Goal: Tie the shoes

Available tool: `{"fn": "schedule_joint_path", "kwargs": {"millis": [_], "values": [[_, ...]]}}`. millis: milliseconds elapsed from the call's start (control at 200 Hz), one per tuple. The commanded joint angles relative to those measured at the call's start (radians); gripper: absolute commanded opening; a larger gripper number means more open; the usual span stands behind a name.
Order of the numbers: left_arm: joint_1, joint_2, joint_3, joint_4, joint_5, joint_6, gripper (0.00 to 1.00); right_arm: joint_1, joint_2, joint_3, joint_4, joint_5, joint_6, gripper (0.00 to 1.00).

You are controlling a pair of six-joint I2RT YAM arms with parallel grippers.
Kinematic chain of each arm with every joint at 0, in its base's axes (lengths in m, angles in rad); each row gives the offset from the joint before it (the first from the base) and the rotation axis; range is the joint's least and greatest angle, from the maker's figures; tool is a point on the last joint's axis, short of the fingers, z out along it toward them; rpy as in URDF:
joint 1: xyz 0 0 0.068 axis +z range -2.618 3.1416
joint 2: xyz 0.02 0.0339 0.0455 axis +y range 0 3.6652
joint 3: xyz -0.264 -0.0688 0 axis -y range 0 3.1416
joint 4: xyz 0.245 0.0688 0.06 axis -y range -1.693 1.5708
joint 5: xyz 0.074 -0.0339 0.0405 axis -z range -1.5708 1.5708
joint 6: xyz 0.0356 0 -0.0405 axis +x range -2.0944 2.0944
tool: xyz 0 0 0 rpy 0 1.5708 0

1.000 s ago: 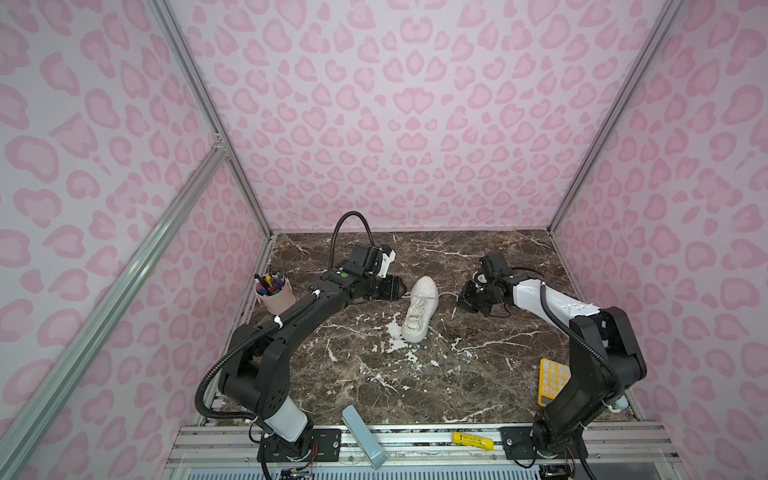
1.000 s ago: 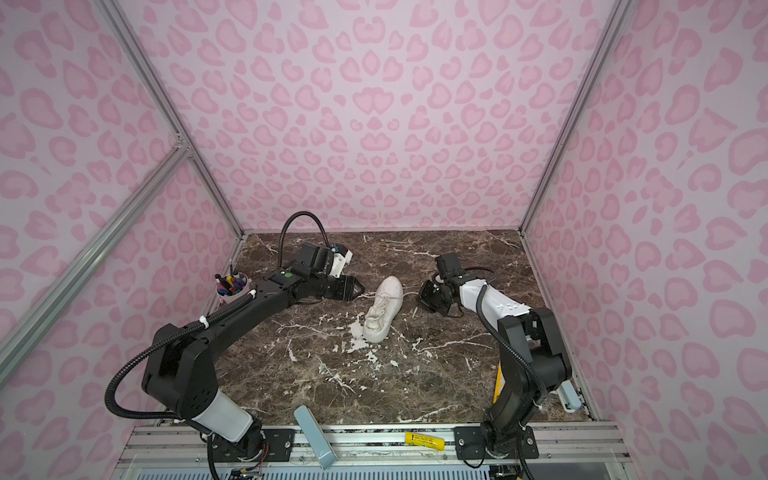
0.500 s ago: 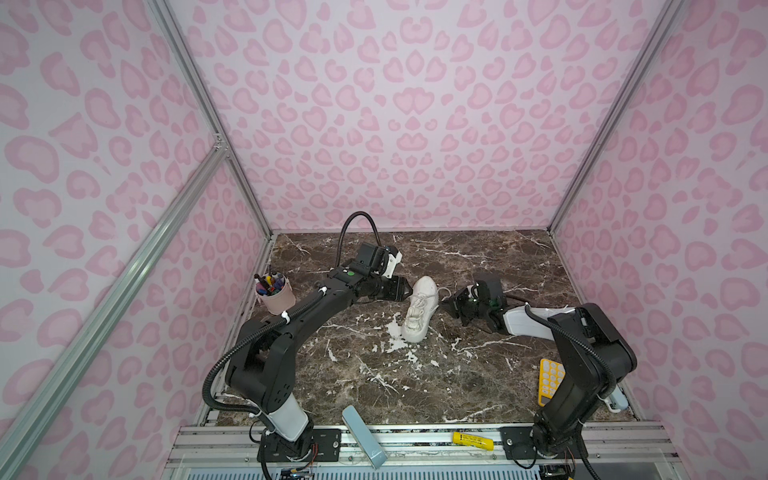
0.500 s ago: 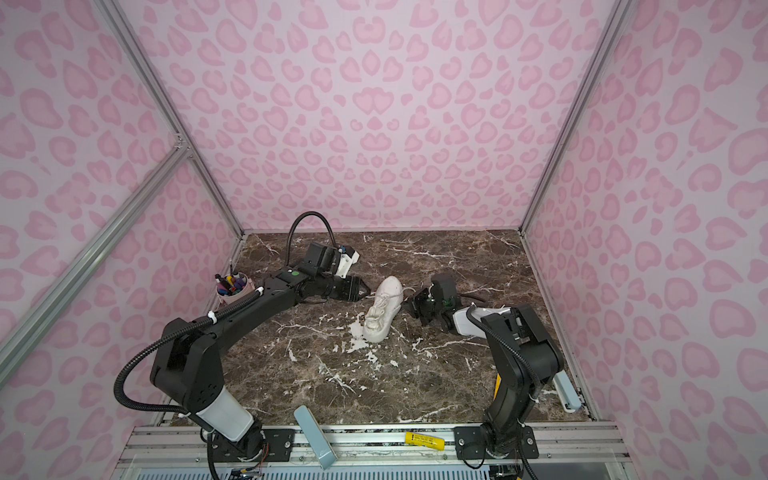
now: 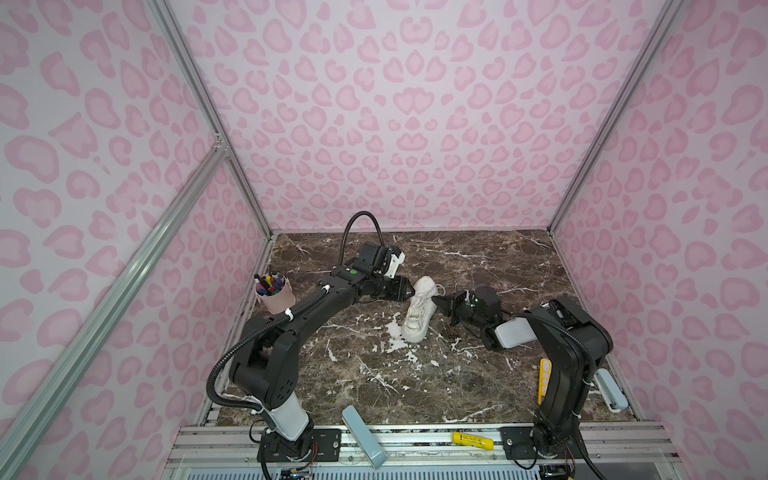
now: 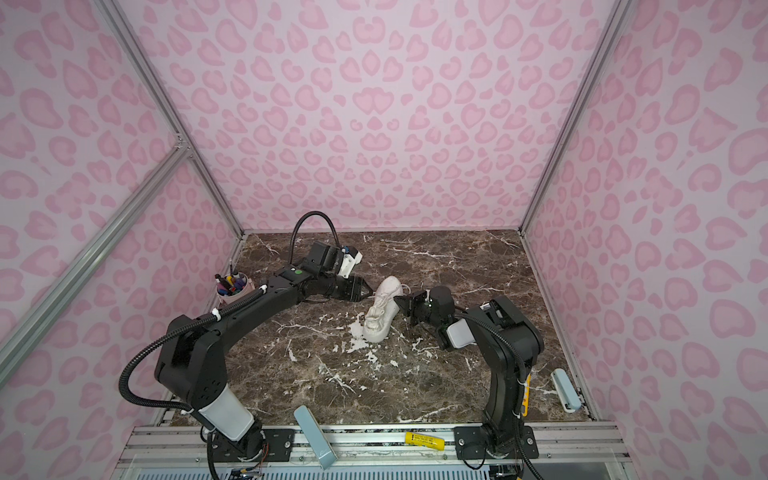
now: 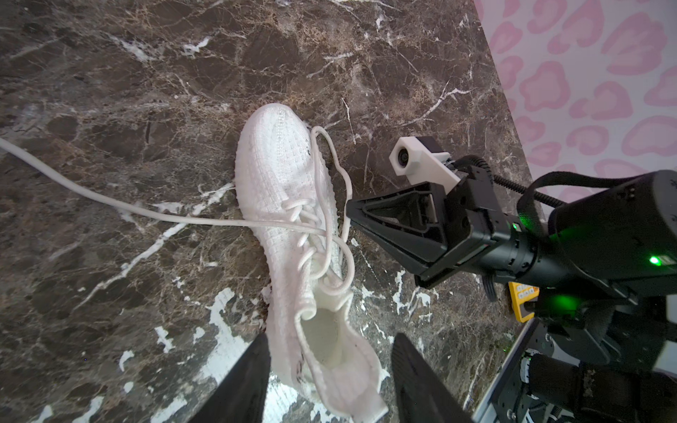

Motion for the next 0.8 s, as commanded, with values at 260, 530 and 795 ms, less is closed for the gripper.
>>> {"fn": "schedule_joint_path", "kwargs": {"millis": [260, 530, 795], "values": [[-0.002, 0.014, 0.003, 0.002, 0.025, 0.014, 0.55, 0.022, 0.066, -0.002, 0.195, 0.025, 0.098, 0.06], [-0.004, 0.019, -0.005, 0.006, 0.04, 0.01, 0.54, 0.049, 0.11, 0.002, 0.267, 0.025, 0.14, 0.06], [-0.008, 0.028, -0.012, 0.009, 0.045, 0.008, 0.53, 0.064, 0.102, -0.048, 0.294, 0.056, 0.152, 0.06]]}}
